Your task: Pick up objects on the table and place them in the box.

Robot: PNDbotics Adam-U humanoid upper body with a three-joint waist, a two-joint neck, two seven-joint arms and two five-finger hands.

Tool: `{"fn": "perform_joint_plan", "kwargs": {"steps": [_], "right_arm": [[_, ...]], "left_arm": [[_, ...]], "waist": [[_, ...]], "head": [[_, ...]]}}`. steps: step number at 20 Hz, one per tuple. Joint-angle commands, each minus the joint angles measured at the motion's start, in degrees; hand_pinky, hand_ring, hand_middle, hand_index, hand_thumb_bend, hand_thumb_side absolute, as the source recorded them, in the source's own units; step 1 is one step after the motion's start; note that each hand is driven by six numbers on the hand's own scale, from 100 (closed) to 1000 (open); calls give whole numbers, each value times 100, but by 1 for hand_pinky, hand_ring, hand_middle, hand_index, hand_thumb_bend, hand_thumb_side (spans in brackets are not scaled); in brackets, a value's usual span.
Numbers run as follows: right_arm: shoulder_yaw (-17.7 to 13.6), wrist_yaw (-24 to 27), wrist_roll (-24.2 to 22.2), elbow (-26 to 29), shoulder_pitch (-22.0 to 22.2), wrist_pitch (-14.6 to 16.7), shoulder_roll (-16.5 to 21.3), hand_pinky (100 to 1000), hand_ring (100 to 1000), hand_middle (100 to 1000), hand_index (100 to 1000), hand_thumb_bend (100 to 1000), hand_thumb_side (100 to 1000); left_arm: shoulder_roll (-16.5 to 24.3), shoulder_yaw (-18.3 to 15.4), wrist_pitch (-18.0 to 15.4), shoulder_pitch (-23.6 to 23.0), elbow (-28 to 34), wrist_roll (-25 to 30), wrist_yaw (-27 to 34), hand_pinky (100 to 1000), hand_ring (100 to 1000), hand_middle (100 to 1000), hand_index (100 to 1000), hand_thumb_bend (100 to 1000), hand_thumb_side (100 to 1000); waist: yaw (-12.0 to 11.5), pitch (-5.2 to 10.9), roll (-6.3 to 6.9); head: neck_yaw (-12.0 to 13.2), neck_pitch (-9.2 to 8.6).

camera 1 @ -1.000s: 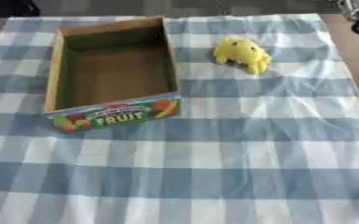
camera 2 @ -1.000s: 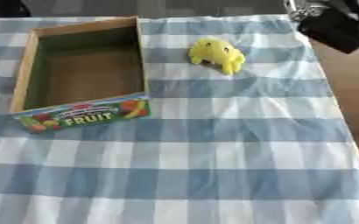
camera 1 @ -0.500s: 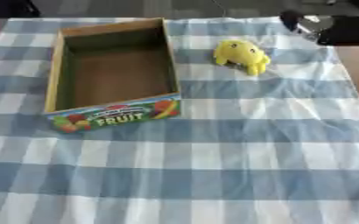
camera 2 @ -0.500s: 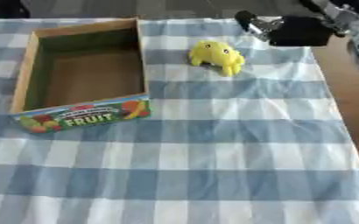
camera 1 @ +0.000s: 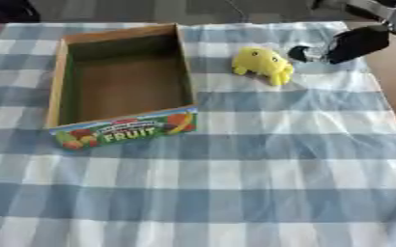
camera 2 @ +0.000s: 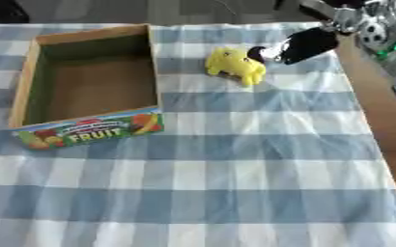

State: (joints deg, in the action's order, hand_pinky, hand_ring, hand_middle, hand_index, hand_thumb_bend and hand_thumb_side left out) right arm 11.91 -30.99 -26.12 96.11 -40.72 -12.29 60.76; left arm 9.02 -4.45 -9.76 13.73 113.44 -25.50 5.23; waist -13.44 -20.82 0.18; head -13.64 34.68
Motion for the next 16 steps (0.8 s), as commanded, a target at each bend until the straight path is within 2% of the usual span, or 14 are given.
{"fn": "perform_joint_plan", "kwargs": {"steps": [1,5,11,12,14,16], "right_arm": [[101,-169,-164,-337,-276,-23,-46,922,940,804,1000,551,664],[329,-427,-341,-862,-643,-152,-381,929,949,819,1000,566,648],[519,-528,-497,-1511,-985,-284,-867,926,945,816,1000,518,570],[523,-538,-492,-1625,-1025,-305,-946,925,944,818,1000,503,551],[500,-552,-449,-1865,-1102,-345,-1102,924,945,817,1000,413,470],[463,-536,-391,-2085,-1154,-367,-1222,925,944,816,1000,381,431]], "left_arm": [[113,21,9,32,115,20,20,683,613,608,887,100,691],[101,31,22,26,115,27,28,683,613,607,886,100,691],[80,40,51,26,115,24,45,683,613,603,880,100,689],[76,41,57,25,115,24,46,683,612,603,880,100,688],[66,44,68,26,115,22,48,683,612,602,879,100,687],[59,48,77,25,115,25,49,683,612,601,879,100,687]], "waist": [[-4,143,-9],[-16,147,-5],[-43,134,-3],[-49,131,-3],[-63,123,-4],[-77,113,-4]], "head": [[-38,12],[-75,20],[-112,6],[-120,1],[-139,-10],[-149,-21]]}}
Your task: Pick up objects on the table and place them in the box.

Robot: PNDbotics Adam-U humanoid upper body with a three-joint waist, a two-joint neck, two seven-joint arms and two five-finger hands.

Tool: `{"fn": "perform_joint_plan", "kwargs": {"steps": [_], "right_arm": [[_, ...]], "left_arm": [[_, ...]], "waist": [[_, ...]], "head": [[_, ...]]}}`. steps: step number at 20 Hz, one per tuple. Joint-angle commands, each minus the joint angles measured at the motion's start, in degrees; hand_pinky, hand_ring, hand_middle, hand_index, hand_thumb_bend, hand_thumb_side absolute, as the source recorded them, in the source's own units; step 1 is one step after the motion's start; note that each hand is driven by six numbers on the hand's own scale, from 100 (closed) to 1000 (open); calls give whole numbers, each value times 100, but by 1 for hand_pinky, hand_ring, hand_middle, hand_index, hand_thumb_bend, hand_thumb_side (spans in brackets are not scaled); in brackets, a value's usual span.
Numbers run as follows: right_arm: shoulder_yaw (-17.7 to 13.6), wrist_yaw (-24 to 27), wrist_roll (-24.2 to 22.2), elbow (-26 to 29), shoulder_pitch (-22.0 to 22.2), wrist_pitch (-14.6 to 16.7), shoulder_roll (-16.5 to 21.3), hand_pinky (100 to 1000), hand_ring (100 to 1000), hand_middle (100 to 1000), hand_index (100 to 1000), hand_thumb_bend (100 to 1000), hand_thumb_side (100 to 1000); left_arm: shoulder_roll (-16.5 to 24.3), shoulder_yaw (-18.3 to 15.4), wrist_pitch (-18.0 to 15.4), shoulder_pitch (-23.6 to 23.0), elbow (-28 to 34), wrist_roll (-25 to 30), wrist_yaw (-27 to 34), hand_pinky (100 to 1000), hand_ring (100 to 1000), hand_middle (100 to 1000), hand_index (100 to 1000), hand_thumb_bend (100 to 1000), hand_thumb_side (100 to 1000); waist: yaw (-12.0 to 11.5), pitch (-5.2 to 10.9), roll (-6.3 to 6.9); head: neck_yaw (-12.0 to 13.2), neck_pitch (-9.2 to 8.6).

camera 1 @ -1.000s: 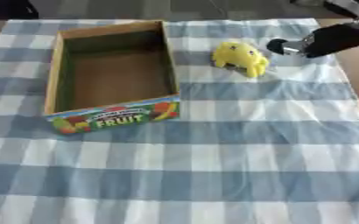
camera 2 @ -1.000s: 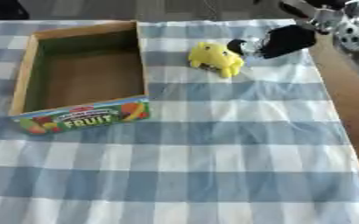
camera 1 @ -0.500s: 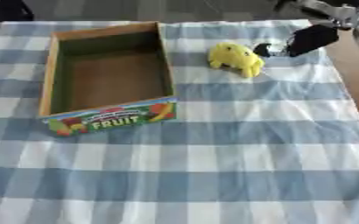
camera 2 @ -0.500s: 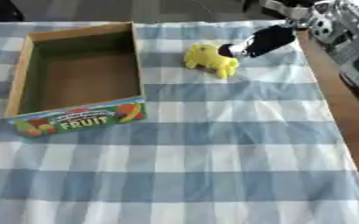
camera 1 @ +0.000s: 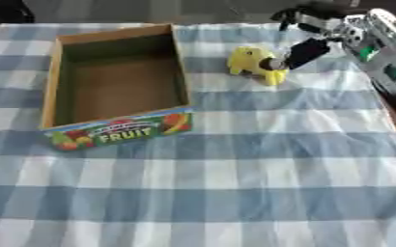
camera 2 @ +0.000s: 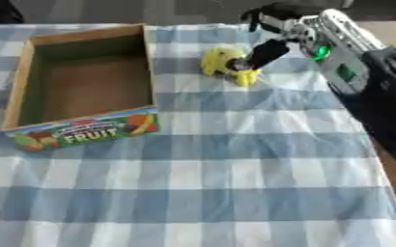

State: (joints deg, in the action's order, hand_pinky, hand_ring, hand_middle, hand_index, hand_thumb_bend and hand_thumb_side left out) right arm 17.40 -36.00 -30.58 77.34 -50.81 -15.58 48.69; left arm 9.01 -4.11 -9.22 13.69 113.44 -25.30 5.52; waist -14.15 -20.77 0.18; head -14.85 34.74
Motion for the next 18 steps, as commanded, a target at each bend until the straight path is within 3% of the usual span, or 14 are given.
{"fn": "perform_joint_plan", "kwargs": {"steps": [1,13,18], "right_arm": [[-103,-28,83,-304,-162,-38,-60,925,944,816,1000,380,429],[-220,-263,211,-1037,-206,-29,-343,918,942,817,1000,452,494],[-221,-327,230,-1130,-227,-8,-408,912,932,745,968,435,500]], "left_arm": [[57,15,29,26,115,8,20,683,612,601,879,100,687],[28,26,81,12,115,-1,14,683,611,596,877,100,681],[21,38,88,19,115,14,13,683,611,596,877,100,680]], "waist": [[-13,102,-5],[-77,41,21],[-95,24,26]], "head": [[-29,-30],[-78,-31],[-93,-39]]}}
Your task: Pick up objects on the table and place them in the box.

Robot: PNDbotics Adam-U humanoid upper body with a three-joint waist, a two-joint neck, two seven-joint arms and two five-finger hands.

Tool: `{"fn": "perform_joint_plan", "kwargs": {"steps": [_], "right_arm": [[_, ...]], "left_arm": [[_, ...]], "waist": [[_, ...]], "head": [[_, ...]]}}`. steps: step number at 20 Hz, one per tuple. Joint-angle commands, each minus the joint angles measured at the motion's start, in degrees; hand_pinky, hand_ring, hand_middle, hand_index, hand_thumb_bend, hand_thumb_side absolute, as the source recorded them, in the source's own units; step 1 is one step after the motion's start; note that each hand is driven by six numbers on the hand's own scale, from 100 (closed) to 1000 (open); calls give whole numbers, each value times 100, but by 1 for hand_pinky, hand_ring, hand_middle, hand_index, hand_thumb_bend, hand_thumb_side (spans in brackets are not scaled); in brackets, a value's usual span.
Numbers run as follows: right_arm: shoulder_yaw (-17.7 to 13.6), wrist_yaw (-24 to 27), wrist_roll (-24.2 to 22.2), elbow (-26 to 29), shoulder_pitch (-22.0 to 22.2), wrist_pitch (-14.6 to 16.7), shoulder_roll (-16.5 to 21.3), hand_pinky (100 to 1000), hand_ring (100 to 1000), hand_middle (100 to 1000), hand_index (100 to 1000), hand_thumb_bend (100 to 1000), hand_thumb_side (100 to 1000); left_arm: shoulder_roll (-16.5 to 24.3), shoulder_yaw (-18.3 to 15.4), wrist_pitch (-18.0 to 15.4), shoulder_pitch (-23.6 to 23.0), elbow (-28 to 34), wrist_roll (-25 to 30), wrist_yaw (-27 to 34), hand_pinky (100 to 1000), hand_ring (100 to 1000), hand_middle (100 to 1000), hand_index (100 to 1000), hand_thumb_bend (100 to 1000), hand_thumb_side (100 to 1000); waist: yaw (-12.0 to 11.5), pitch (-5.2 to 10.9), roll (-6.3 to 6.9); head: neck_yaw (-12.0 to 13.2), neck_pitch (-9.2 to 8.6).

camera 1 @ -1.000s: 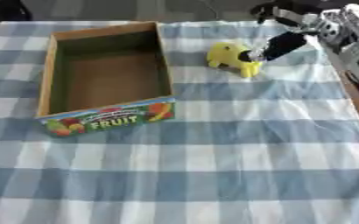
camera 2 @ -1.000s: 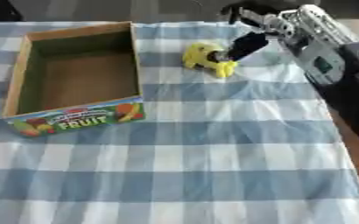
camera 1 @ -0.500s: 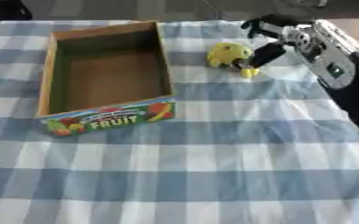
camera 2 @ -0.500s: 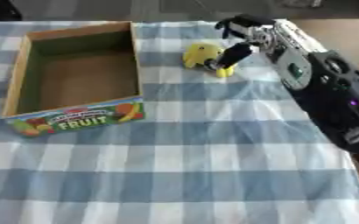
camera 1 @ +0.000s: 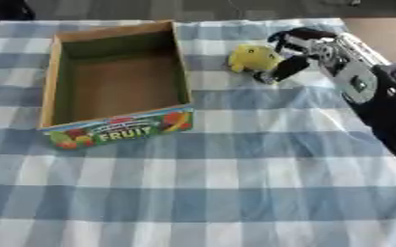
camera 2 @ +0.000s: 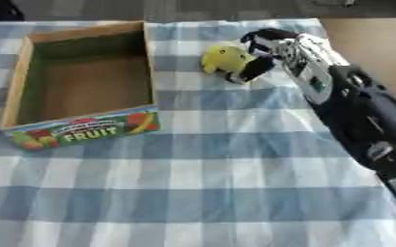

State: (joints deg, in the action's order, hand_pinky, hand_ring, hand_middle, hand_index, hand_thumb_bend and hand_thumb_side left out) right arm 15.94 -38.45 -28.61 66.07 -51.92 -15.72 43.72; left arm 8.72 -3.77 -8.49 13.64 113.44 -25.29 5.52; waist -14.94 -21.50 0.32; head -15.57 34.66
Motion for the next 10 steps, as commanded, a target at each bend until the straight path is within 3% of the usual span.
{"fn": "perform_joint_plan", "kwargs": {"steps": [1,10], "right_arm": [[-75,-88,44,-14,-118,6,83,911,931,741,963,433,499],[-90,-178,174,-171,-108,30,57,897,903,599,819,263,404]], "left_arm": [[50,4,16,25,115,16,11,683,611,596,877,100,680],[49,10,47,30,115,41,-8,683,610,596,878,100,679]], "waist": [[-22,93,10],[-81,65,-15]], "head": [[-22,-32],[-51,-46]]}}
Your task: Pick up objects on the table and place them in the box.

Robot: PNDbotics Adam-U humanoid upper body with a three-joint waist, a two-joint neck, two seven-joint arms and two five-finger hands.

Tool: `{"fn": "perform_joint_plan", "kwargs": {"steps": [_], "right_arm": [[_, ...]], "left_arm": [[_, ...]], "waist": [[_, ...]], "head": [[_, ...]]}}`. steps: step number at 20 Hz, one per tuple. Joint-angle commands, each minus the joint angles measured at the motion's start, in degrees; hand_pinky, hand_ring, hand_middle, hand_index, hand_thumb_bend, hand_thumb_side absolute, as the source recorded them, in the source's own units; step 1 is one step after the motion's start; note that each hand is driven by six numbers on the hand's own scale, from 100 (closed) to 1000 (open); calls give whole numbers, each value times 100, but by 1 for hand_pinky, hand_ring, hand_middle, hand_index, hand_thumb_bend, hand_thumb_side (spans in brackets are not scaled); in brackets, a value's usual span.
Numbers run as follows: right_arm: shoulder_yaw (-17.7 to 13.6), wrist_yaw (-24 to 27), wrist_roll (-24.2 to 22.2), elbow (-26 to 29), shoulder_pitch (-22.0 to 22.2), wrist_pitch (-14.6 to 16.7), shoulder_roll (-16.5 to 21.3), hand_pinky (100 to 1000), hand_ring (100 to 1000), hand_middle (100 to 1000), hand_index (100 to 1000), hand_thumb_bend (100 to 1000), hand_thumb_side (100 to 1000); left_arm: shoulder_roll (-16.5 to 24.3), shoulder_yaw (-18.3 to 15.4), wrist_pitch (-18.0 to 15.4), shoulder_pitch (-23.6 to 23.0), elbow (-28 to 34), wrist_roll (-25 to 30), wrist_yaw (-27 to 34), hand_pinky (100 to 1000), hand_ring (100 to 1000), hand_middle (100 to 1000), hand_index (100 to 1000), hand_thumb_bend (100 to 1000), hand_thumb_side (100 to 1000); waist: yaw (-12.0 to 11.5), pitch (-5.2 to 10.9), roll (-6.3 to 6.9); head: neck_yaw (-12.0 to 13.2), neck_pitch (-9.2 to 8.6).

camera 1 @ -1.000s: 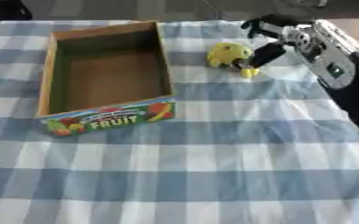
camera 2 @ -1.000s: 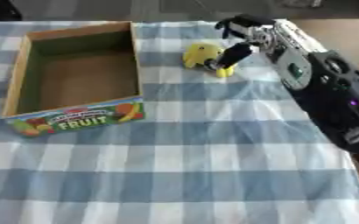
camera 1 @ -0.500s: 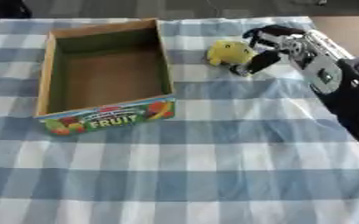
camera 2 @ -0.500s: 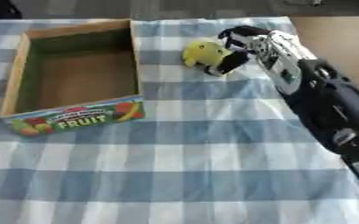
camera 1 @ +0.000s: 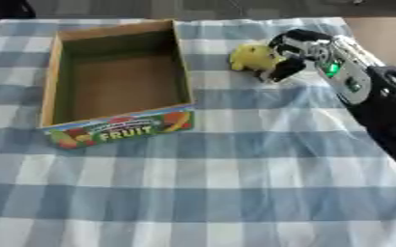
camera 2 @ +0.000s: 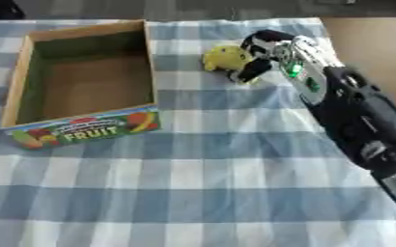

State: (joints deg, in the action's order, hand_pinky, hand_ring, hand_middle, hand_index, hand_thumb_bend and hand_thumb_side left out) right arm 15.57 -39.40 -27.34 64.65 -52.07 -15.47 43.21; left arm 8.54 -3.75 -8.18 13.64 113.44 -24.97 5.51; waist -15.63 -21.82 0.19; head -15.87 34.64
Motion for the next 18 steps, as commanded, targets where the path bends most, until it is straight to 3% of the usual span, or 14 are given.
{"fn": "perform_joint_plan", "kwargs": {"steps": [1,10,18], "right_arm": [[-49,-110,55,-54,-86,18,110,895,898,587,809,243,383],[-120,-140,338,-97,-51,-21,130,836,801,436,647,129,229],[-87,79,770,195,-109,-318,209,813,763,386,584,100,206]], "left_arm": [[67,11,15,33,115,13,-9,683,610,597,878,100,679],[60,12,36,38,115,33,-19,683,609,597,878,100,676],[78,4,50,32,115,40,-29,683,609,598,877,100,674]], "waist": [[-17,94,-4],[-25,114,-6],[-11,187,-1]], "head": [[-23,-46],[-40,-39],[-50,-22]]}}
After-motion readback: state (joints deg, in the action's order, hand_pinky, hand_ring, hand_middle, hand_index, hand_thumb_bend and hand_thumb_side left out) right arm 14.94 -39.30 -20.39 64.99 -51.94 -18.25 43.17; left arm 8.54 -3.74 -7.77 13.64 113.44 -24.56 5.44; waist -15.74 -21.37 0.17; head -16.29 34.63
